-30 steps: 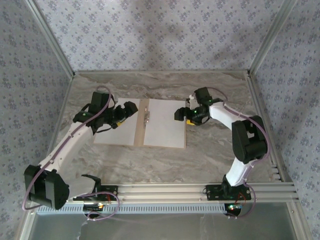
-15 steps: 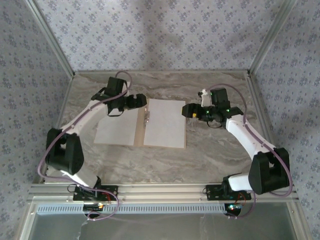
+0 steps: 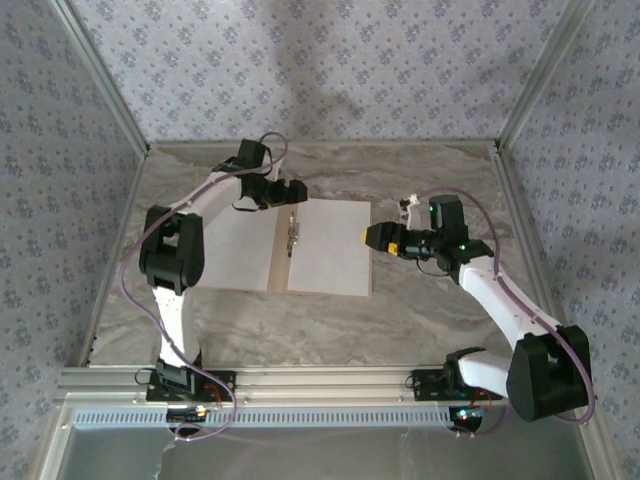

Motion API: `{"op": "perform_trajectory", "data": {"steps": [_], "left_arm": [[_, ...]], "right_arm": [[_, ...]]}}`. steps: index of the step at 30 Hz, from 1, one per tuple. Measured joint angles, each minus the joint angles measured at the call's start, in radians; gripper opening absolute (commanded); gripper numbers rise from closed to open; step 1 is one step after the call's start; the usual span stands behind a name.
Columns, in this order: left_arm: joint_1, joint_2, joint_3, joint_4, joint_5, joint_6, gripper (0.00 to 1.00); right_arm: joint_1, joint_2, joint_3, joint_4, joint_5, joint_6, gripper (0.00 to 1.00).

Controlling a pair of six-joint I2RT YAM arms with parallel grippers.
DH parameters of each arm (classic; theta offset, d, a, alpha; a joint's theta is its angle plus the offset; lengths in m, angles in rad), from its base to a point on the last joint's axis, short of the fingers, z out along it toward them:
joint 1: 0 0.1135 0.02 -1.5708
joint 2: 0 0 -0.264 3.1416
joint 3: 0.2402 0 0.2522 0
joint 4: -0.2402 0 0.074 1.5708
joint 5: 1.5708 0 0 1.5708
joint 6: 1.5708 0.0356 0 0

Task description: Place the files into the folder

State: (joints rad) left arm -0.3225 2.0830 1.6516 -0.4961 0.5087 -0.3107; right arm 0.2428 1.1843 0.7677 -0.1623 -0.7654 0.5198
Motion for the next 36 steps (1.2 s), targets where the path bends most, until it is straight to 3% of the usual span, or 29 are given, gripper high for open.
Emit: {"op": "perform_trajectory", "data": {"steps": [9, 22, 36], "left_arm": [[-0.011, 0.114, 0.09, -0.021, 0.061, 0.004, 0.85], [-0.023, 0.129, 0.086, -0.021, 0.171, -0.016, 0.83], [-0.034, 0.002, -0.124, 0.036, 0.175, -0.042, 0.81]], "right_arm": [[0.033, 0.0, -0.045, 0.103, -0.039, 0.066, 0.85], [0.039, 0.035, -0.045, 0.116, -0.043, 0.079, 0.86], [0.039, 0.038, -0.043, 0.114, -0.033, 0.079, 0.86]]}}
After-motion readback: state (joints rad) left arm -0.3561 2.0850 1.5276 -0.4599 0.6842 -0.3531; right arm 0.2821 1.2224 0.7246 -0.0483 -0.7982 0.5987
